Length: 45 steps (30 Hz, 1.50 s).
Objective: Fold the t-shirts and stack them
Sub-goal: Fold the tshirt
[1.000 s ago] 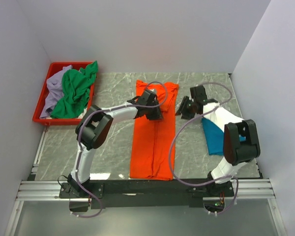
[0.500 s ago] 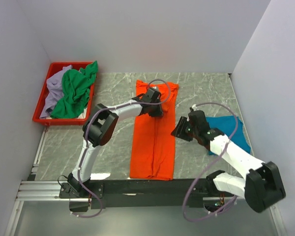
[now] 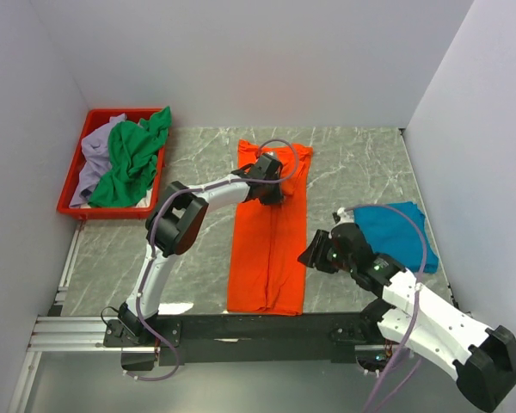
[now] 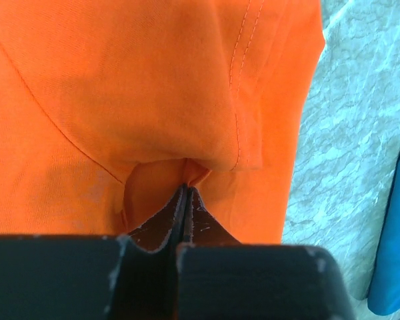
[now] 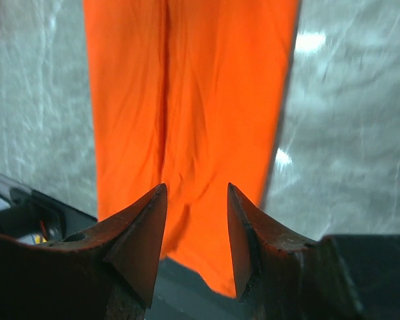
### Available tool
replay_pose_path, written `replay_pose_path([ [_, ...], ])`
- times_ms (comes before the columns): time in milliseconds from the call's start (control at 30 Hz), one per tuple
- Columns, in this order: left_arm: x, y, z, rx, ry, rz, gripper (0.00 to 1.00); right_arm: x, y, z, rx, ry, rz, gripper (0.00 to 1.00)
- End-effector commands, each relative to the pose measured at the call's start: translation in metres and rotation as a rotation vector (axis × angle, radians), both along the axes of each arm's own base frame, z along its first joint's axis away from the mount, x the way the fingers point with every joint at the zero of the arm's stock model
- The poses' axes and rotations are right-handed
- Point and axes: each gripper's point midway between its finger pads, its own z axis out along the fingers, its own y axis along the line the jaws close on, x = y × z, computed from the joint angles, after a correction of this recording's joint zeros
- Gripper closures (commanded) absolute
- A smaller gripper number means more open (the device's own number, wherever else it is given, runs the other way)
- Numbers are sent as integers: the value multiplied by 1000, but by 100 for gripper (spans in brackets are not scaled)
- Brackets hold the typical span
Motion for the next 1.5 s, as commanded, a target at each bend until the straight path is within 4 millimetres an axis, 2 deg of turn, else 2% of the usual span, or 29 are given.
replay_pose_path([
  [0,7,-2,30,-11,-56,9,99,-16,2,-9,2,29,-14,51],
  [100,11,3,37,-1,-83,31,99,-32,8,-13,-7,37,18,52],
  [267,13,2,35,2,-73,21,99,-53,11,-25,-88,58,44,53],
  [400,11,2,31,5,-67,16,99,-77,23,-29,-152,63,104,58],
  [467,11,2,31,4,-67,15,99,-82,19,-36,-221,74,81,59],
  [500,11,2,31,6,-66,14,99,-90,27,-31,-221,72,107,59],
  [567,12,4,30,9,-65,16,99,-95,25,-38,-309,70,115,59],
  [600,11,4,29,11,-63,12,99,-96,33,-31,-306,64,109,59],
  [633,11,4,29,11,-63,12,99,-103,31,-33,-354,63,132,58],
  [667,11,5,29,12,-64,12,99,-102,29,-39,-414,54,121,57],
  [700,12,5,29,11,-63,13,99,-102,35,-34,-416,51,113,55],
  [733,12,6,28,13,-61,15,99,-107,33,-40,-473,54,132,54],
  [800,13,7,28,12,-62,18,99,-108,43,-35,-481,40,131,52],
  [967,13,8,26,15,-60,18,99,-110,38,-43,-587,42,113,51],
  [1467,13,8,24,7,-51,11,99,-120,35,-69,-578,87,142,55],
])
